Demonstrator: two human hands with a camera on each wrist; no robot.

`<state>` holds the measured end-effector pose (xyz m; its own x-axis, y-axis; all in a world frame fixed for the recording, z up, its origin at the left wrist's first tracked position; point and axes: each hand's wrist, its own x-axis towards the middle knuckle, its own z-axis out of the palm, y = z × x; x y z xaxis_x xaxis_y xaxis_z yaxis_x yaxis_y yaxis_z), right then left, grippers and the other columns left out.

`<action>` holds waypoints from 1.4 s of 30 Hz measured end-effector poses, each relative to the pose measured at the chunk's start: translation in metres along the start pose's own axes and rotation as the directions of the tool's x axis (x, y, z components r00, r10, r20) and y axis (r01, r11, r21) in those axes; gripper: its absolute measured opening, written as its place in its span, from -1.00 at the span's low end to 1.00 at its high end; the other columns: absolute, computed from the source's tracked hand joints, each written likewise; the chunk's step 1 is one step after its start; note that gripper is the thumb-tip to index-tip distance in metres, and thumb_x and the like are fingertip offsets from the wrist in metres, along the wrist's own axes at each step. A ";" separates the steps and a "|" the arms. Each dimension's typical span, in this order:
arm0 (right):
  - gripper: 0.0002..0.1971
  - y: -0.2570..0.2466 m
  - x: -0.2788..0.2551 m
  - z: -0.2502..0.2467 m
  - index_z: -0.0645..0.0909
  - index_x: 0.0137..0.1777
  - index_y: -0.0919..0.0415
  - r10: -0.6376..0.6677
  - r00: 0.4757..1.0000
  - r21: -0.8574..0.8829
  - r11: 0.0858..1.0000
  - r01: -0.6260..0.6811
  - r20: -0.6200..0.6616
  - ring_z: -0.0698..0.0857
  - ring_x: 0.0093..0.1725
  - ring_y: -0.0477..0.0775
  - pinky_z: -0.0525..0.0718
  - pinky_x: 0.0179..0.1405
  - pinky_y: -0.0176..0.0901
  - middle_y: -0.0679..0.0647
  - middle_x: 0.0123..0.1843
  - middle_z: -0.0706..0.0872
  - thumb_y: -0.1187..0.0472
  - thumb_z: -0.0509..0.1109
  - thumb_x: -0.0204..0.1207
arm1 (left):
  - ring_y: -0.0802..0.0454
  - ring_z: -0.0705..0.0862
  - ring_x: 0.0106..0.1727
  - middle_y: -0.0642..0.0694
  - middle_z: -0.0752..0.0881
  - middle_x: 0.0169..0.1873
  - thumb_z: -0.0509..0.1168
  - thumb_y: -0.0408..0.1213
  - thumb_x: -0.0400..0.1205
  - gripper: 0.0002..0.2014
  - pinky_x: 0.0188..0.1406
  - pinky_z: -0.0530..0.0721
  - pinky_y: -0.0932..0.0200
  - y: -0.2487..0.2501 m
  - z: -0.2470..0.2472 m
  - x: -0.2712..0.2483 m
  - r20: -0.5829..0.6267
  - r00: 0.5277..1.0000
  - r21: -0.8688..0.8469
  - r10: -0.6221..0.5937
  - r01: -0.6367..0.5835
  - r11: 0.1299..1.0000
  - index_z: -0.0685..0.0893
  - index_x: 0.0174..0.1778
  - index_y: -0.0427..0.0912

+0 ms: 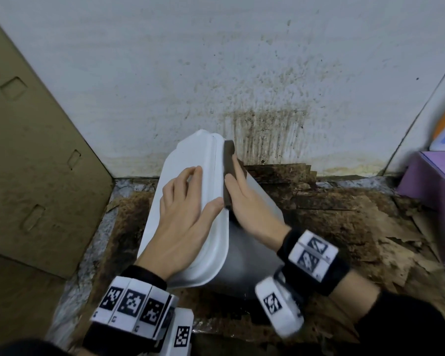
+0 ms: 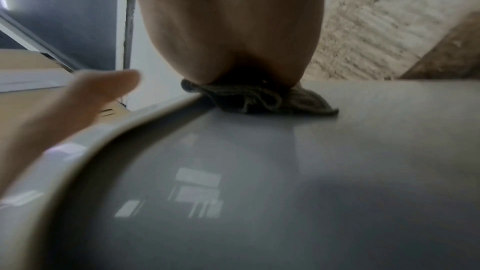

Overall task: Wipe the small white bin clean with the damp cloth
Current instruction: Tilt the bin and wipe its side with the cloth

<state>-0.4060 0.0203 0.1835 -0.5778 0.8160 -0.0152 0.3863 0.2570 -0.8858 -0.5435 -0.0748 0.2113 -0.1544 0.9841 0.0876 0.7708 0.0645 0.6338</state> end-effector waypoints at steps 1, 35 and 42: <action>-0.53 0.003 -0.013 0.009 0.16 0.77 0.26 -0.048 0.999 -0.006 0.999 0.048 -0.011 0.02 0.84 -0.03 0.24 0.68 -0.13 -0.02 0.90 -0.18 0.17 -0.04 0.92 | 0.28 -0.08 0.67 0.30 0.02 0.67 -0.18 0.36 0.63 -0.20 0.70 0.08 -0.04 0.001 0.000 0.000 -0.003 1.000 0.003 -0.001 0.001 1.000 -0.04 0.79 0.11; -0.56 0.099 -0.103 0.058 0.35 0.74 -0.09 0.388 0.812 0.457 0.873 -0.172 -0.436 0.59 0.46 -0.18 0.48 0.39 -0.38 -0.16 0.53 0.60 0.10 0.04 0.90 | 0.04 0.00 0.65 0.04 0.10 0.68 -0.06 0.28 0.53 -0.11 0.67 0.10 -0.16 0.007 0.007 0.004 0.002 0.997 0.114 0.075 -0.075 0.991 0.06 0.76 -0.11; -0.64 0.021 -0.081 0.023 0.58 0.56 -0.11 0.320 0.881 0.739 0.672 0.047 -0.347 0.74 0.41 -0.06 0.68 0.47 0.00 -0.15 0.37 0.79 0.05 0.08 0.89 | -0.02 0.02 0.64 -0.01 0.11 0.69 -0.06 0.27 0.54 -0.12 0.65 0.10 -0.10 0.016 0.013 0.003 -0.015 0.995 0.184 0.094 -0.090 0.979 0.08 0.75 -0.12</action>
<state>-0.3678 -0.0522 0.1550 -0.1361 0.9813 -0.1360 -0.2987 -0.1715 -0.9388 -0.5232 -0.0682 0.2119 -0.0902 0.9832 0.1587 0.8819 0.0048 0.4715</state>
